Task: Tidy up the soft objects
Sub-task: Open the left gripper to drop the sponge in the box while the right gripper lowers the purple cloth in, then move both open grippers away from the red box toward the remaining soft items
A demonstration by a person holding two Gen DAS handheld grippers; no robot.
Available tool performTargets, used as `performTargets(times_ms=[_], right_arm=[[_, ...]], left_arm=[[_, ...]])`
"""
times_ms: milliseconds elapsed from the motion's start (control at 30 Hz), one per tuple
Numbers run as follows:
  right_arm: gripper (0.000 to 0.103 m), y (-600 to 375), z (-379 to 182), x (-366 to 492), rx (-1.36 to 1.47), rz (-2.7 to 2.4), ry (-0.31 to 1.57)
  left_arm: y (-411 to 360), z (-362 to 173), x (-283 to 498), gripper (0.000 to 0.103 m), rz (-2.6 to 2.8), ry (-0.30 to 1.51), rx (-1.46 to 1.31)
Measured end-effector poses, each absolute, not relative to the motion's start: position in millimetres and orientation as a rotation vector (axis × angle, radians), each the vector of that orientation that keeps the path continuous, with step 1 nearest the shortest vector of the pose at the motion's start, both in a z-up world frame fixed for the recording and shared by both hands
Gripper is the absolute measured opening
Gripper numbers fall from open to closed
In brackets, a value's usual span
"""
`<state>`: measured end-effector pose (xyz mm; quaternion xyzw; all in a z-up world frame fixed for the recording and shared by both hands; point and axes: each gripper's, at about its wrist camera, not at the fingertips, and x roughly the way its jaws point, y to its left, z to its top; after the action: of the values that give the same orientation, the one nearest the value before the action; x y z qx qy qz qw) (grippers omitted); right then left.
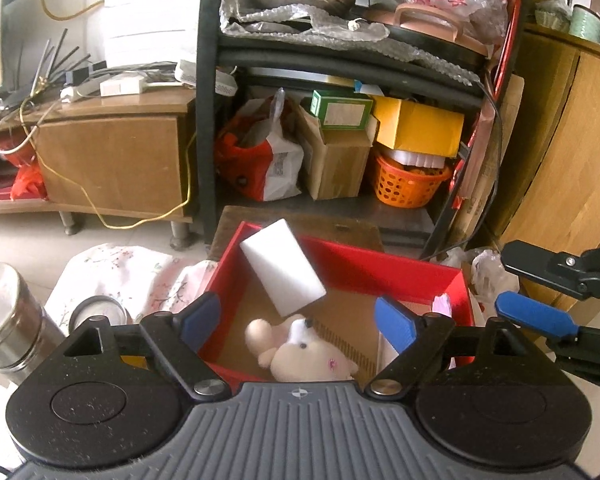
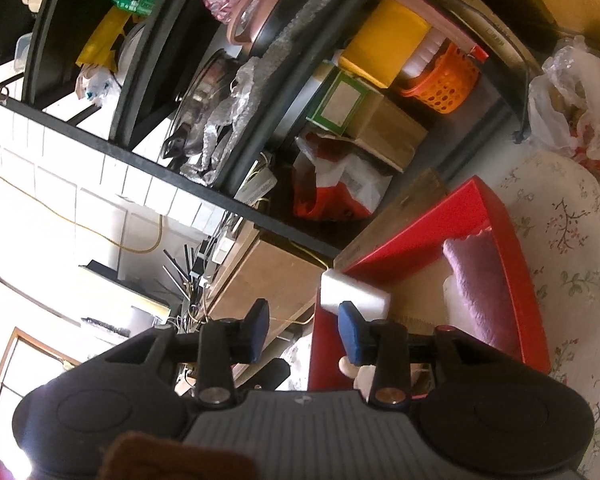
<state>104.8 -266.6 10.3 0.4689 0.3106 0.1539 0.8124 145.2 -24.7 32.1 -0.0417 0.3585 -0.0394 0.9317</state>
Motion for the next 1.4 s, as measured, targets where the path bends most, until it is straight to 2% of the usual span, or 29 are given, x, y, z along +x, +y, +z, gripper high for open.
performTargets(times_ms=[1400], right_arm=[[0.015, -240.1, 6.8, 56.5, 0.905, 0.357, 0.750]], left_arm=[[-10.8, 42.7, 68.5, 0.087, -0.057, 0.687, 0.004]])
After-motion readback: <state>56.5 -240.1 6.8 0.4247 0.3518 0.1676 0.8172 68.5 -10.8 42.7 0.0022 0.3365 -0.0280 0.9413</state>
